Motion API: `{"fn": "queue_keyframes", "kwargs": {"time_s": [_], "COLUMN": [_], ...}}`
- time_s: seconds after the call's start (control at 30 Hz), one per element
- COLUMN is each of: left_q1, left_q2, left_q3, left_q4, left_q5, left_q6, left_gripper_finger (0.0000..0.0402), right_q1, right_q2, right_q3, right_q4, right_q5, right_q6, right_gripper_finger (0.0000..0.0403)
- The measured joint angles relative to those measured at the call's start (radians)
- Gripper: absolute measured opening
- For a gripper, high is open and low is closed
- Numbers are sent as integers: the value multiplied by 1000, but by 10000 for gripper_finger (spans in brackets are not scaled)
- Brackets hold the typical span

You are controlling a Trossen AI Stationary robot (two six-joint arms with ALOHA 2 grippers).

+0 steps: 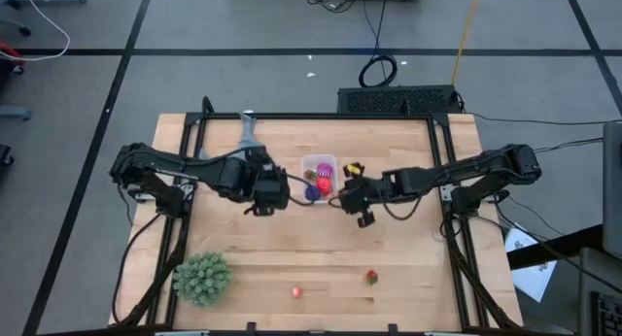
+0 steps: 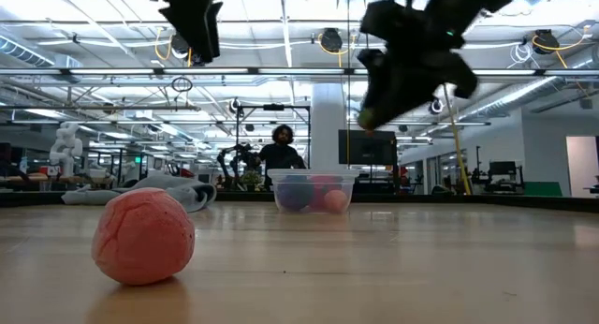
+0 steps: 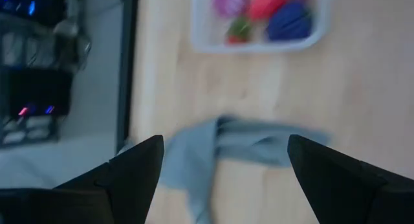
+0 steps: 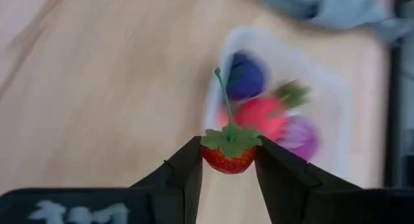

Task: Pick and placing Produce into tupperware
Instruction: Put the top red strawberry into the transparent bin

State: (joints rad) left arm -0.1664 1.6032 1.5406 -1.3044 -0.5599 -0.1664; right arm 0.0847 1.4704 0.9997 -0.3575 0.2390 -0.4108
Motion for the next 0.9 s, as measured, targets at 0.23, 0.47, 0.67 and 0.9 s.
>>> {"fn": "queue_keyframes", "kwargs": {"time_s": [0.23, 0.47, 0.67, 0.9], "left_q1": [122, 248, 322, 336], "left_q2": [-21, -111, -201, -269], "left_q3": [0, 0, 0, 1], "left_q4": [-167, -186, -175, -130], "left_q5": [-63, -70, -70, -18], "left_q6": [-41, -29, -45, -46], "left_gripper_finger": [335, 335, 335, 335], "right_q1": [-104, -174, -211, -229], "right_q2": [0, 0, 50, 202], "right_q3": [54, 58, 59, 85], "right_q4": [55, 130, 190, 185], "right_q5": [-4, -36, -87, -114], "right_q6": [-24, -28, -20, -8], "right_gripper_finger": [121, 121, 121, 121]}}
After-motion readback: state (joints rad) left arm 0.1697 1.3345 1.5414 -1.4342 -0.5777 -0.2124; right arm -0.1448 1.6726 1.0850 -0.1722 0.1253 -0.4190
